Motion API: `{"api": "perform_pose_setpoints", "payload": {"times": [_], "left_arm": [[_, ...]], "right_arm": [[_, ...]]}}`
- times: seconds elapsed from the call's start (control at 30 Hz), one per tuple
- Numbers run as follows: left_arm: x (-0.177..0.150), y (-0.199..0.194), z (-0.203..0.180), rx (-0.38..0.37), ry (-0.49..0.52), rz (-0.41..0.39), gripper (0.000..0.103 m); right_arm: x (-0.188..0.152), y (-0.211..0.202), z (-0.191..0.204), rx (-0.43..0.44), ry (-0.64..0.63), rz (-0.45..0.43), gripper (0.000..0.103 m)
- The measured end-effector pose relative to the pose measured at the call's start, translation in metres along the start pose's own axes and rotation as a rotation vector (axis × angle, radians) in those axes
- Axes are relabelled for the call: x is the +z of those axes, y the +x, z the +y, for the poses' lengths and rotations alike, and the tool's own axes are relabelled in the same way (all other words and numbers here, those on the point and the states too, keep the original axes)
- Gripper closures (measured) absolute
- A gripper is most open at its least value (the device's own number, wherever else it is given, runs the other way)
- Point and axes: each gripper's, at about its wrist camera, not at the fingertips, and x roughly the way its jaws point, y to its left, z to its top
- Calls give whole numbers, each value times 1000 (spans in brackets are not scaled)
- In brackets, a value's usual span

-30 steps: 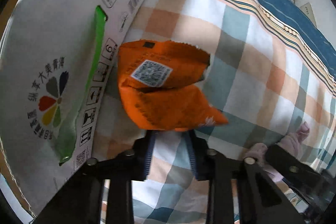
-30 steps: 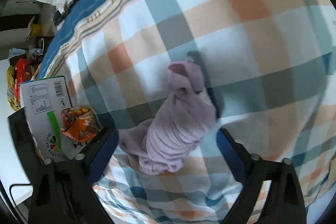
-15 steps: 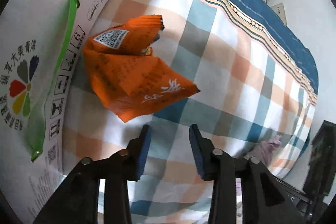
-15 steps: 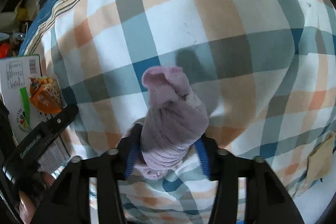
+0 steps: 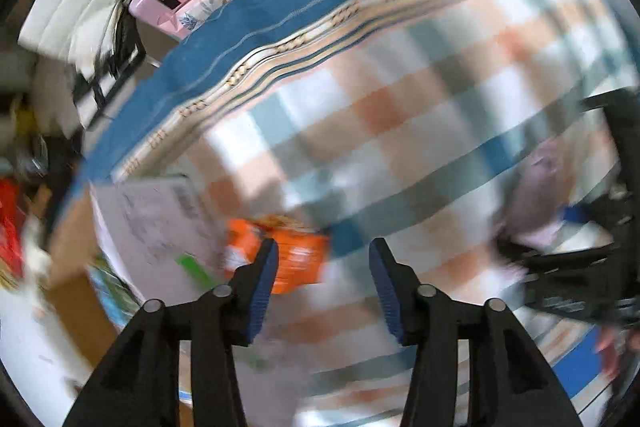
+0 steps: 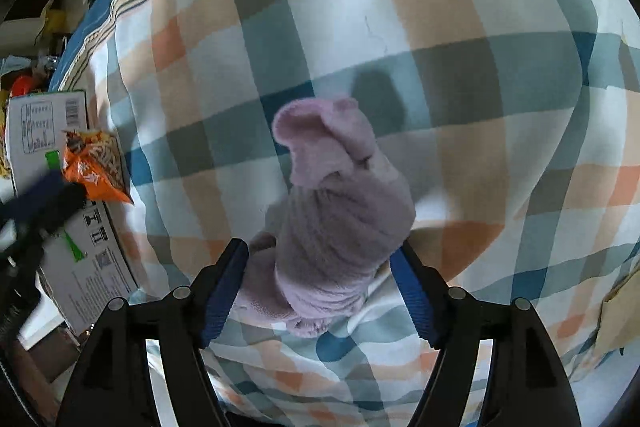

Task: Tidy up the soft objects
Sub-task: 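Grasp the orange snack bag with the left tool while the right grasps the lilac cloth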

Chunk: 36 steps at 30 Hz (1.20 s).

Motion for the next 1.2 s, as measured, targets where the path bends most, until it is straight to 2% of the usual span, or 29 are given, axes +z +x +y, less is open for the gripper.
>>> {"api": "perform_pose_setpoints", "payload": {"times": [0.17,0.37,0.5,0.6,0.63,0.67,0.7,0.77,0.87,1.1,1.2], "left_arm": [[17,32,10,36,60,151,54],[6,67,-9,58,117,235,27],[3,84,-24,148,191,281,27],[-2,100,-23,190,210,326,27],[-2,102,-23,196,208,328,30],[-5,106,-23,216,211,327,39],[-7,109,-24,228,207,328,41],[-7,109,-24,216,179,314,47],[-9,98,-26,183,154,282,49],[-8,62,-43,-128,-25,163,49],[-8,67,-50,-128,-36,132,42]], "right_arm": [[-16,1,-9,1,-1,4,27],[-18,7,-3,-2,1,15,27],[-22,13,2,-10,2,20,27],[-20,19,7,-10,3,21,27],[-21,19,6,-9,4,22,27],[-20,17,2,-7,5,23,27],[-20,17,0,-3,7,22,27],[-20,16,-3,10,17,20,27],[-20,14,-8,25,28,14,27],[-24,3,-15,12,6,5,27],[-24,-1,-16,-6,4,0,27]]}}
